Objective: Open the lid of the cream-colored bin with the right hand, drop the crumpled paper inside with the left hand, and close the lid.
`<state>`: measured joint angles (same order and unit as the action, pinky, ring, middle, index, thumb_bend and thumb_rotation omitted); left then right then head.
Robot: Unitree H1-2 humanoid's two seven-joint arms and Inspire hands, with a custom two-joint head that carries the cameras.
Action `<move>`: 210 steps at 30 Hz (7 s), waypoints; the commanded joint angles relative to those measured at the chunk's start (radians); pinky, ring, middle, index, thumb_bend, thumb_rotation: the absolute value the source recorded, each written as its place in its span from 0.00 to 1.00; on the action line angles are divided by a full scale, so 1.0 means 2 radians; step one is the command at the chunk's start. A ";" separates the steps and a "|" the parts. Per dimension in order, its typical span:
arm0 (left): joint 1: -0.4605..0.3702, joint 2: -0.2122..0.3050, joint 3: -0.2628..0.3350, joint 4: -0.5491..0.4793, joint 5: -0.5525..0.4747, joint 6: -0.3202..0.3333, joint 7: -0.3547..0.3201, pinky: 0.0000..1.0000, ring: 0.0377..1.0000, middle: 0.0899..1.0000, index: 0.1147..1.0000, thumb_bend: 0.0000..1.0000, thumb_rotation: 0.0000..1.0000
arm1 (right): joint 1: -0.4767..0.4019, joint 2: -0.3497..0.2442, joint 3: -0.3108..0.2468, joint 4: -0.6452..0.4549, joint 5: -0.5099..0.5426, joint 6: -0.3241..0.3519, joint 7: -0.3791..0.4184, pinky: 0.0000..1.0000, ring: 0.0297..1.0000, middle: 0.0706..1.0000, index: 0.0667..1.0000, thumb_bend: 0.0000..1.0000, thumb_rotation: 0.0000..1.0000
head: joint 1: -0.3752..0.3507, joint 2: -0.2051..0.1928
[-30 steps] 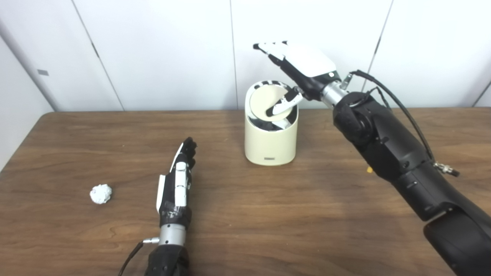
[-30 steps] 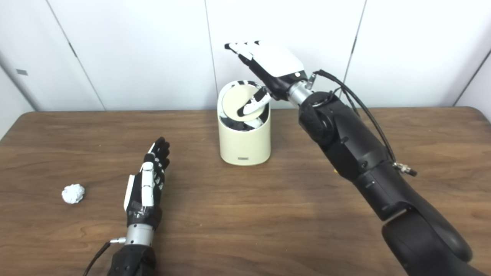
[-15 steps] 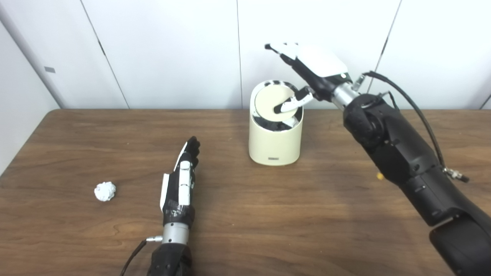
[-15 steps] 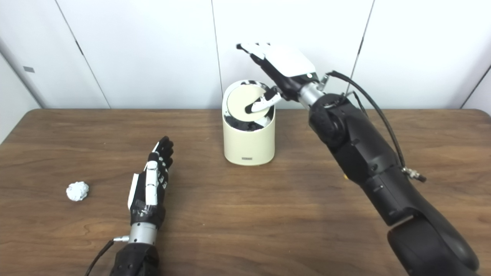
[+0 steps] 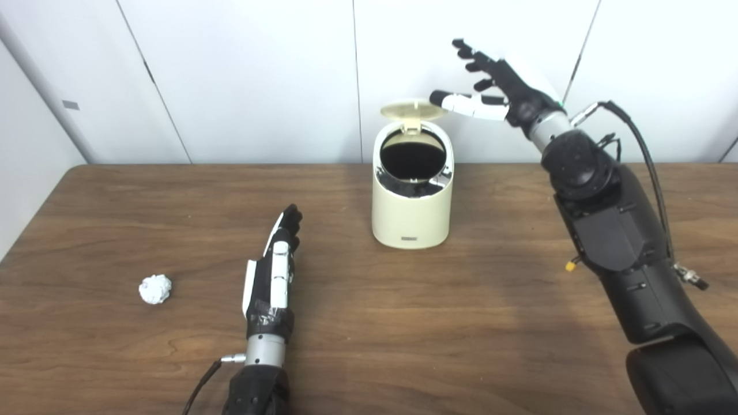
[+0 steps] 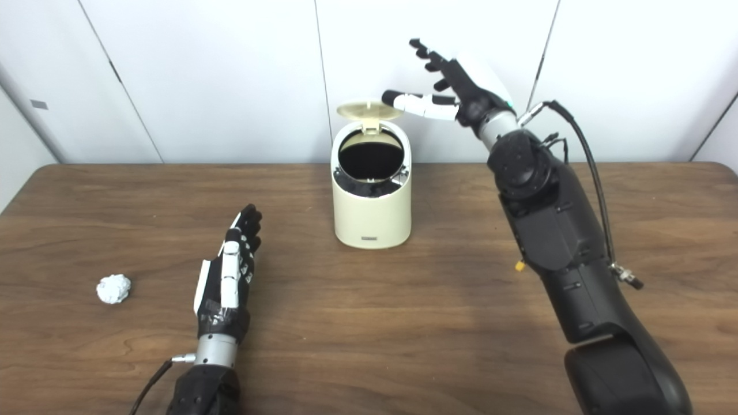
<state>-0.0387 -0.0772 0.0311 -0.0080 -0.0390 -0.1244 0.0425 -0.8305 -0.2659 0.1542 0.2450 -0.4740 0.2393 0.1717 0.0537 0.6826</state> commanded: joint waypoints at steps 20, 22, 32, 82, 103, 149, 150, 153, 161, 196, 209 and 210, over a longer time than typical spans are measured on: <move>0.010 0.007 0.005 0.003 -0.013 -0.002 -0.006 1.00 0.98 0.94 0.95 0.37 0.92 | 0.105 -0.076 -0.008 -0.096 0.007 -0.019 0.004 0.81 0.89 0.91 0.91 0.58 0.72 | -0.015 -0.004; 0.010 0.008 0.006 0.001 -0.017 0.000 -0.007 1.00 0.98 0.94 0.95 0.37 0.92 | 0.119 -0.076 -0.008 -0.112 0.006 -0.017 0.006 0.81 0.88 0.91 0.91 0.57 0.75 | -0.019 -0.003; 0.011 0.017 0.009 -0.010 -0.029 0.014 -0.014 1.00 0.98 0.95 0.95 0.35 0.92 | 0.196 -0.011 -0.113 -0.184 0.180 0.066 0.027 0.98 0.96 0.97 0.96 0.50 0.91 | -0.026 0.003; 0.014 0.024 0.010 -0.029 -0.024 0.036 -0.013 1.00 0.98 0.95 0.97 0.39 0.91 | 0.365 0.033 -0.165 -0.122 0.305 -0.137 -0.020 1.00 1.00 1.00 1.00 0.53 1.00 | 0.082 0.013; 0.001 0.006 -0.002 0.028 0.022 -0.012 0.012 0.98 0.97 0.93 0.93 0.50 0.83 | 0.370 0.050 -0.155 -0.235 0.297 -0.036 -0.056 0.88 0.91 0.92 0.90 0.49 1.00 | 0.178 -0.028; -0.035 0.391 -0.021 -0.211 0.329 0.280 -0.164 0.79 0.92 0.91 0.88 0.94 0.39 | 0.374 0.056 -0.140 -0.278 0.269 0.017 -0.070 0.97 0.94 0.95 0.95 0.47 1.00 | 0.173 -0.031; -0.031 0.398 -0.021 -0.209 0.336 0.278 -0.167 0.79 0.92 0.91 0.88 0.94 0.40 | 0.374 0.056 -0.140 -0.278 0.270 0.017 -0.070 0.98 0.95 0.95 0.95 0.47 1.00 | 0.174 -0.030; -0.023 0.413 -0.024 -0.208 0.356 0.281 -0.181 0.82 0.92 0.92 0.90 0.96 0.44 | 0.374 0.055 -0.141 -0.278 0.272 0.016 -0.069 0.99 0.95 0.95 0.96 0.46 1.00 | 0.175 -0.029; -0.008 0.419 -0.015 -0.189 0.396 0.262 -0.171 0.84 0.91 0.90 0.91 0.94 0.40 | 0.374 0.056 -0.140 -0.280 0.275 0.021 -0.069 1.00 0.95 0.95 0.96 0.47 1.00 | 0.177 -0.028; 0.006 0.401 0.011 -0.147 0.392 0.242 -0.182 0.66 0.79 0.80 0.79 0.88 0.22 | 0.372 0.062 -0.147 -0.273 0.305 0.021 -0.068 0.93 0.95 0.95 0.94 0.44 1.00 | 0.163 -0.014; 0.013 0.395 0.011 -0.149 0.405 0.248 -0.184 0.62 0.73 0.75 0.73 0.84 0.15 | 0.370 0.062 -0.149 -0.268 0.310 0.019 -0.069 0.90 0.94 0.94 0.92 0.45 1.00 | 0.161 -0.010; 0.013 0.395 0.011 -0.148 0.405 0.247 -0.183 0.62 0.73 0.74 0.72 0.85 0.15 | 0.371 0.062 -0.148 -0.267 0.309 0.019 -0.069 0.90 0.94 0.94 0.92 0.45 1.00 | 0.161 -0.010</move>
<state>-0.0011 0.6917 0.0336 -0.2875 0.7508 0.3767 -0.3577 -0.0629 -0.1391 -0.1351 -0.2731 0.1350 0.2924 0.0343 0.3758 0.6611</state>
